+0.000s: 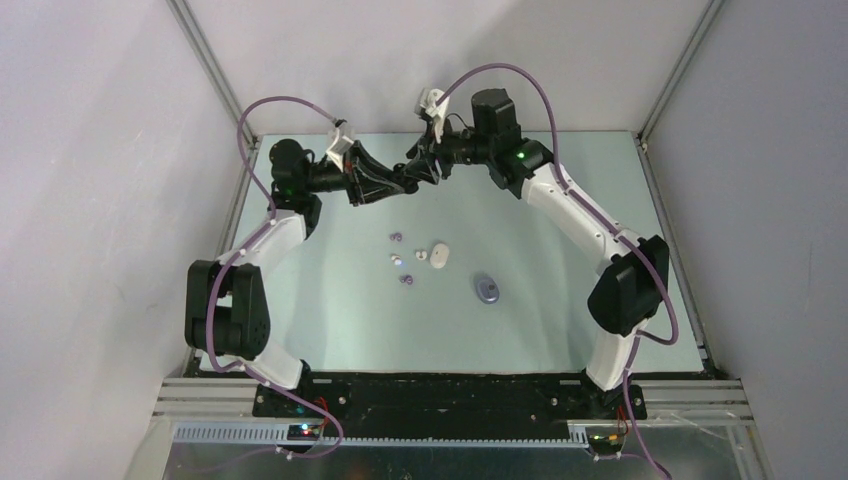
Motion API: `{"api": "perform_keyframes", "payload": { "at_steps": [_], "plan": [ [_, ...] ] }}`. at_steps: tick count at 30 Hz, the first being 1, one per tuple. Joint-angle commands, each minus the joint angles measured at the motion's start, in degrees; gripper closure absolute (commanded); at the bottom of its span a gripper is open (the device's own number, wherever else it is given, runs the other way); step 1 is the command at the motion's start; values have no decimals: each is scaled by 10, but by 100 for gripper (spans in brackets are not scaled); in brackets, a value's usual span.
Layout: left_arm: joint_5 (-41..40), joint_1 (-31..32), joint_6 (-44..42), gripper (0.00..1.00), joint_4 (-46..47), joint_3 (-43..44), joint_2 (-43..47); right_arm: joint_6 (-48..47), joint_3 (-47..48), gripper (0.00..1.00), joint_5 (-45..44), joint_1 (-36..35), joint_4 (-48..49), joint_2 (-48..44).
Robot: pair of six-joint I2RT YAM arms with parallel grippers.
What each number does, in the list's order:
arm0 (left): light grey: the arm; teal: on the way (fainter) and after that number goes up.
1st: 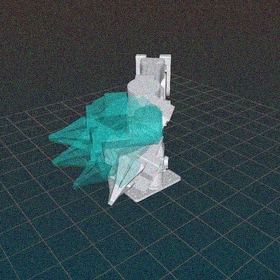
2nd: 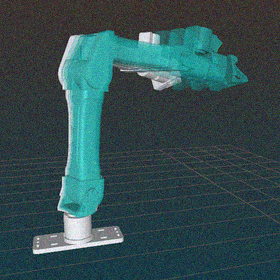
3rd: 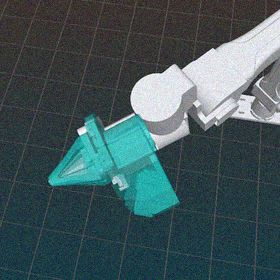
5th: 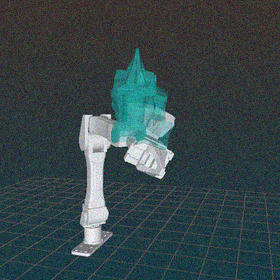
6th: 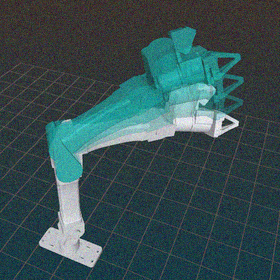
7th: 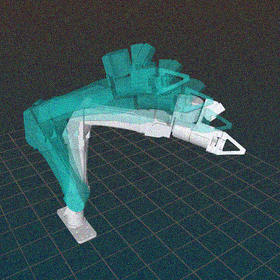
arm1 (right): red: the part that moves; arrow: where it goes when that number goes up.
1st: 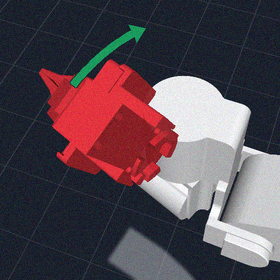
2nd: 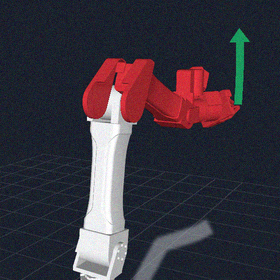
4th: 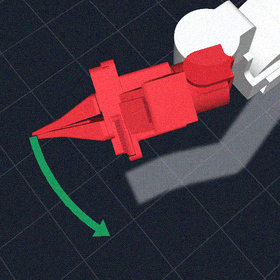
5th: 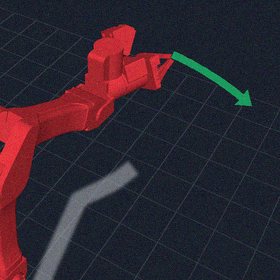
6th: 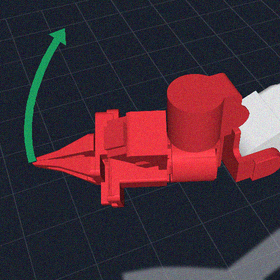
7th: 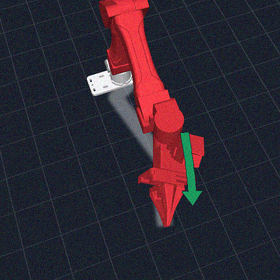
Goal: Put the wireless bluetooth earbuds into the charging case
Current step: Close the charging case.
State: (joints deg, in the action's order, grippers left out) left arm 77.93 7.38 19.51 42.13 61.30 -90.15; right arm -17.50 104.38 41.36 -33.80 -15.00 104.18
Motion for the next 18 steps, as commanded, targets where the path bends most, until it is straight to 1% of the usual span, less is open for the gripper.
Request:
{"api": "perform_keyframes", "payload": {
  "at_steps": [1,11,18],
  "plan": [
    [2,2,2,100,13,23,2,-6,21,53,-4,-5,-2,6],
    [-8,-1,21,100,21,20,-4,-4,14,53,-22,5,0,-28],
    [-8,-1,20,100,21,17,-4,26,21,53,-21,17,27,-31]
  ]
}}
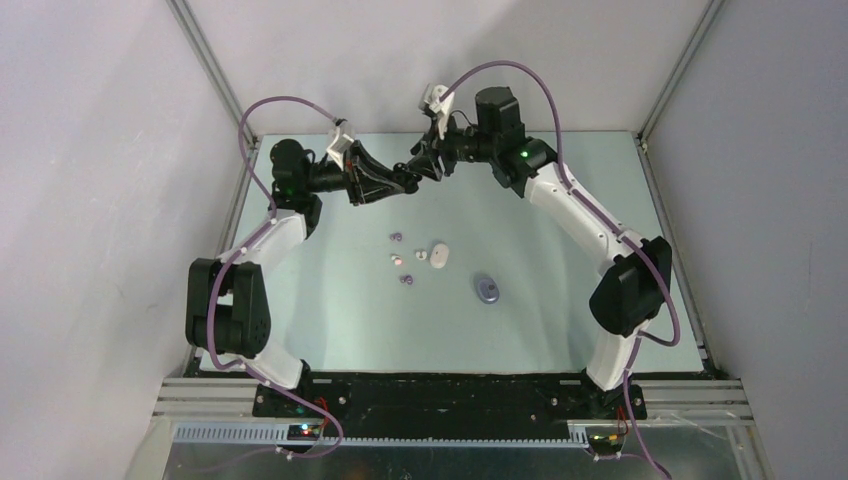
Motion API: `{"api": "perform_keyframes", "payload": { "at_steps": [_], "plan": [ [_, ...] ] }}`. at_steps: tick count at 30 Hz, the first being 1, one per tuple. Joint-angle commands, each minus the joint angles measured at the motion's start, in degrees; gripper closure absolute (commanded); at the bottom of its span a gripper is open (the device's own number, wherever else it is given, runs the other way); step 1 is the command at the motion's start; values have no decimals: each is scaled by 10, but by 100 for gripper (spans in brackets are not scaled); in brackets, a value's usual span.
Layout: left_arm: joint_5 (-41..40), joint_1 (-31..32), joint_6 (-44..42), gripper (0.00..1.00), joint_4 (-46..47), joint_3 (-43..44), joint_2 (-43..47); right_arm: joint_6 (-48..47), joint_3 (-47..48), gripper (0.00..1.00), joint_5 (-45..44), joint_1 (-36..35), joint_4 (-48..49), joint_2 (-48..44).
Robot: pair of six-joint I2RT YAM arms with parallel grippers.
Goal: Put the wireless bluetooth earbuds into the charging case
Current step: Close the charging case.
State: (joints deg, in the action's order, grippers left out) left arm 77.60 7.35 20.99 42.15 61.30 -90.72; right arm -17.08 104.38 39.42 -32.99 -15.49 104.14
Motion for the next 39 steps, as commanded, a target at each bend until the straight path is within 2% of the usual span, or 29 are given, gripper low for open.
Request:
{"api": "perform_keyframes", "payload": {
  "at_steps": [1,6,8,11,17,21,25,31,39],
  "plan": [
    [-5,-1,4,100,20,17,2,24,21,54,5,11,31,-28],
    [-4,-1,2,100,16,16,5,26,23,54,110,42,15,-16],
    [-4,-1,0,100,14,16,7,27,25,46,169,53,3,-10],
    [-4,-1,-4,100,12,16,8,15,22,34,192,56,-16,-5],
    [-7,0,-5,100,8,15,11,-8,25,29,208,36,-37,13],
    [-10,0,-5,100,3,16,11,-15,32,28,198,21,-36,25],
    [-47,-1,17,100,6,19,8,-29,42,29,182,11,-45,24],
    [-135,-6,116,100,23,26,-16,-98,2,29,54,-10,-50,-15],
    [-170,-12,159,100,9,13,-27,-85,-48,27,-59,-17,4,-34]
  ]
}}
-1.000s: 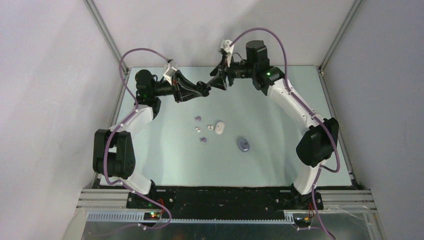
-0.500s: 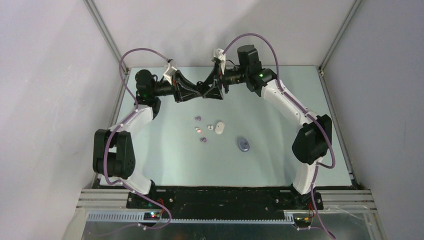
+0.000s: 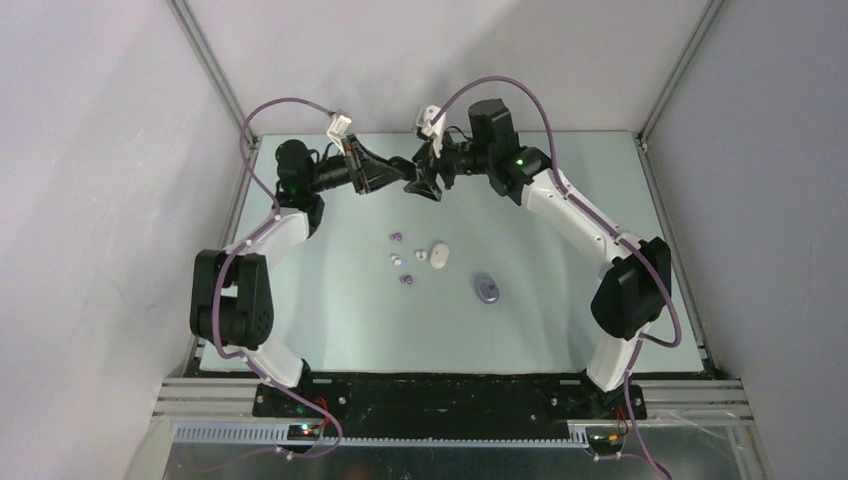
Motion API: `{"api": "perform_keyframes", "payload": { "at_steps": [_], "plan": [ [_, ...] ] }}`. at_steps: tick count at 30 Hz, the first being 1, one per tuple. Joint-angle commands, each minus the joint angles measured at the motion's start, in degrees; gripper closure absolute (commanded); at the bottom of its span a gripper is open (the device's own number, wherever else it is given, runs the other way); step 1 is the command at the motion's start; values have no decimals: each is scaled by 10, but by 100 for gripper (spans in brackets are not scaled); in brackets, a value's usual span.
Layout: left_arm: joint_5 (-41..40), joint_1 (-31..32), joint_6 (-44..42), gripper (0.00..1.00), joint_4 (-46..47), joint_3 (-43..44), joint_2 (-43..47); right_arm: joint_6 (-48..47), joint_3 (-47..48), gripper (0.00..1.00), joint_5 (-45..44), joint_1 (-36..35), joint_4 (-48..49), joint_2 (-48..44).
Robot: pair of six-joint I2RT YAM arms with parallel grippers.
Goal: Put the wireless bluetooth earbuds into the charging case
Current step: Close the charging case, then place the charging case with the earbuds at the center of the board.
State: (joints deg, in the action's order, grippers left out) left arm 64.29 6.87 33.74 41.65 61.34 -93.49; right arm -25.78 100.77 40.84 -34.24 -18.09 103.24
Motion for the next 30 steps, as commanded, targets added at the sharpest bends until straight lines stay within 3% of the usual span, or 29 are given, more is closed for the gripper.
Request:
{"api": "perform_keyframes", "payload": {
  "at_steps": [1,4,6,10,14,21,24,30],
  "plan": [
    [-36,-8,32,100,13,10,1,4,-15,27,-81,-4,34,-24],
    [-32,-13,18,100,0,-1,2,12,-18,26,-92,5,39,-22],
    [-47,-20,-13,100,-94,2,0,12,-30,27,-68,18,32,-21],
    [-178,-41,-90,99,-314,13,5,-35,-50,32,9,47,-34,-12],
    [-331,-57,-117,96,-437,-1,5,-167,-68,45,49,60,-146,3],
    [-357,-83,-121,97,-496,17,-52,-393,-69,60,35,54,-284,45],
    [-324,-86,-114,98,-489,20,-73,-488,-67,61,25,50,-301,65],
    [-342,-89,-94,100,-508,30,-118,-660,-82,61,10,41,-324,89]
  ]
}}
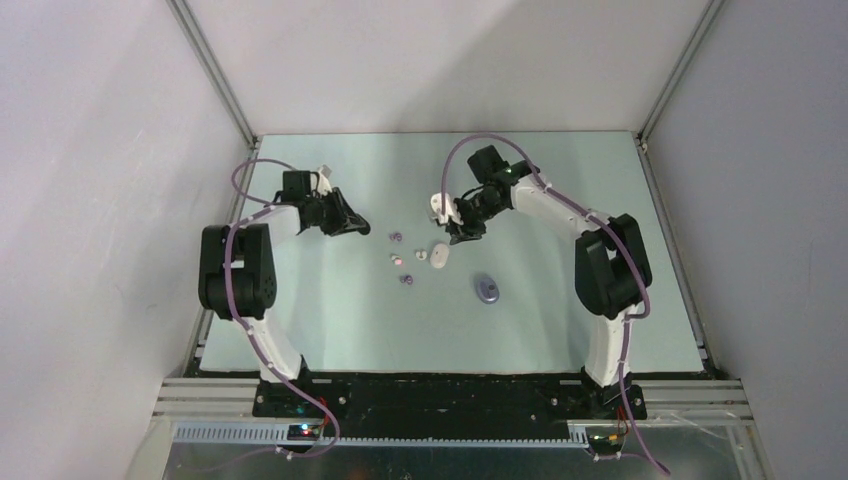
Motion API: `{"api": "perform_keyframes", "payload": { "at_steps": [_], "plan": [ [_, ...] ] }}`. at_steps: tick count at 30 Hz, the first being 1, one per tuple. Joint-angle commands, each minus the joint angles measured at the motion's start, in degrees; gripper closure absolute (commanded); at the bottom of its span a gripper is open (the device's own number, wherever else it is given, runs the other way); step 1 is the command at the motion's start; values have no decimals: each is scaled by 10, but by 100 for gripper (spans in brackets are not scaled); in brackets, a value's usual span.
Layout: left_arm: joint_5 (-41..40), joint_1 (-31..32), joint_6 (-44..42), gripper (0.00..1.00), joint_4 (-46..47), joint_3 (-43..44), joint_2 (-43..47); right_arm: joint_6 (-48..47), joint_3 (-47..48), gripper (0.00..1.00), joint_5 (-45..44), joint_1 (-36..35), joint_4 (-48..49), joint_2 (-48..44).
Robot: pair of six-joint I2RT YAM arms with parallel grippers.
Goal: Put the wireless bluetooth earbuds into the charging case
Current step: Place the charging case with the earbuds at the center of the board.
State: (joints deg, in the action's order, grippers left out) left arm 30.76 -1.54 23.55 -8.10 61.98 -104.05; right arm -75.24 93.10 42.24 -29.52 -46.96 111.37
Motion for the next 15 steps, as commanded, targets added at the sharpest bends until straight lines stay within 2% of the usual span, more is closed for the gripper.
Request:
{"api": "perform_keyframes", "payload": {
  "at_steps": [1,4,6,7,8,9,11,15],
  "plan": [
    [-6,-4,11,100,-8,18,-15,-199,-12,59,-4,-9,-37,11],
    [-9,-4,19,94,-3,6,-19,-259,-18,56,-6,-14,-49,20],
    [-19,-5,20,78,-6,-7,-13,-299,-14,53,-9,-16,-64,33],
    [-34,-5,20,64,-13,-9,-11,-321,-11,52,-10,-17,-67,42],
    [-42,-5,18,58,-18,-16,-2,-330,-9,49,-11,-18,-73,46],
    [-55,-6,16,48,-22,-20,4,-349,-4,49,-14,-18,-76,56],
    [-72,-8,12,39,-24,-34,32,-367,8,46,-18,-21,-85,74],
    [-107,-15,-14,30,-45,-47,89,-375,50,42,-16,-29,-97,114]
  ]
}}
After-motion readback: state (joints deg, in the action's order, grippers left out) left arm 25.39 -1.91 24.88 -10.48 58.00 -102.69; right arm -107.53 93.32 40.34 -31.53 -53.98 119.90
